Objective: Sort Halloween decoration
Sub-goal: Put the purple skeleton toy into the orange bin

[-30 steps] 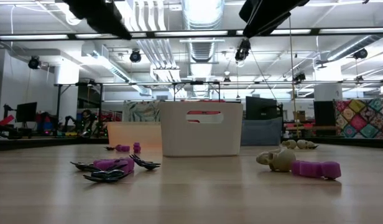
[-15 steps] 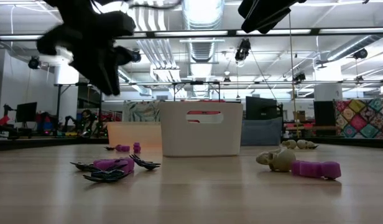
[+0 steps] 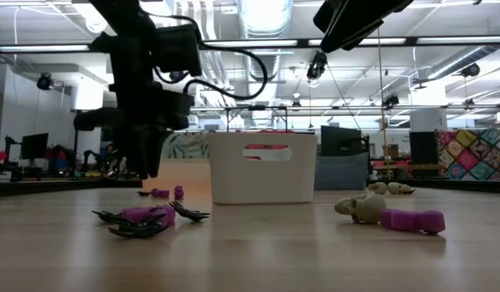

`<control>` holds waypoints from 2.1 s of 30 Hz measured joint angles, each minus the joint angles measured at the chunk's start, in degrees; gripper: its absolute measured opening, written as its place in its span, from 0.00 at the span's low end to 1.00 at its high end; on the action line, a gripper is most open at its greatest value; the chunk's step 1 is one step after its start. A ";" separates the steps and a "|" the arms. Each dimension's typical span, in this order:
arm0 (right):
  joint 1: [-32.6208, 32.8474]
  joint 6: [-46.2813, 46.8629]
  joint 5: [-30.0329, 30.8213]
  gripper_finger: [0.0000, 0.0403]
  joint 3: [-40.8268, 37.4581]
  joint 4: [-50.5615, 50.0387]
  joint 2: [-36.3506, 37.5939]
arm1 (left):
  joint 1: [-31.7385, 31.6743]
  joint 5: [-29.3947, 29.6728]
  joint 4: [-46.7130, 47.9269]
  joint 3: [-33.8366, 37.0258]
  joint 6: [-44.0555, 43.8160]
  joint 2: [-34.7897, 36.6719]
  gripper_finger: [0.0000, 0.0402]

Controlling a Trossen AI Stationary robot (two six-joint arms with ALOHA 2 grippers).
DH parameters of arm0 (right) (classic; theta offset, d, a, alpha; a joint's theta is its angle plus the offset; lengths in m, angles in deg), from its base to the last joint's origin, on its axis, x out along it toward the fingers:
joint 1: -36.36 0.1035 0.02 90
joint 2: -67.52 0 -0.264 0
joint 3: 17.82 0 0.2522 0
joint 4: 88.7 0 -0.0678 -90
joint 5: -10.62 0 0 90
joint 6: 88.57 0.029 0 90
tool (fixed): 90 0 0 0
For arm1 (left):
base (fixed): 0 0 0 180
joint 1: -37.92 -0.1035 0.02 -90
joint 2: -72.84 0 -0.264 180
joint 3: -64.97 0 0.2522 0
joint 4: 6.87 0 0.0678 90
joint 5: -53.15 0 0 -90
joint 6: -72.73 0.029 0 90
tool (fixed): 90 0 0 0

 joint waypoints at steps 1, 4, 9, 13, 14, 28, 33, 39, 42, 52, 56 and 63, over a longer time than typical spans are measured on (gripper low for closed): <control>0.00 0.00 0.01 0.18 -0.06 0.02 0.00 | -0.35 0.01 -0.10 0.00 0.55 -0.20 0.19; 0.00 0.00 0.00 0.18 -0.24 0.48 0.02 | -1.49 0.18 -1.23 0.00 1.71 -0.93 0.19; 0.00 -0.05 0.01 0.19 -0.39 0.43 0.02 | -3.26 -0.41 -3.61 -0.01 2.27 -2.18 0.20; -0.02 -0.02 0.00 0.19 -0.47 0.42 0.02 | -4.01 -1.03 -3.88 0.00 3.10 -2.65 0.25; -0.02 -0.05 0.00 0.19 -0.47 0.46 0.02 | -4.08 -1.05 -3.89 0.00 3.28 -2.70 0.26; -0.04 -0.13 0.04 0.18 -0.47 0.46 0.02 | -5.18 -4.39 -6.75 1.62 4.77 -2.72 0.36; -0.04 -0.04 0.05 0.17 -0.47 0.55 0.02 | -5.18 -4.42 -10.49 4.30 4.77 -2.71 0.35; -0.04 -0.13 0.07 0.19 -0.47 0.85 0.02 | -5.16 -4.68 -10.88 5.22 4.57 -2.63 0.25; -0.04 -0.13 0.19 0.20 -0.47 0.86 0.02 | -5.11 -4.85 -10.64 5.14 4.55 -2.63 0.17; -0.04 0.52 0.55 0.17 -0.47 0.96 0.02 | -5.17 -4.24 -8.48 3.97 4.11 -2.63 0.02; -0.04 0.52 0.54 0.18 -0.47 1.09 0.02 | -5.16 -4.31 -4.80 2.19 2.63 -2.36 0.01; -0.04 0.46 0.55 0.20 -0.47 1.49 0.02 | -5.28 -4.36 -0.02 -1.84 2.61 0.01 0.01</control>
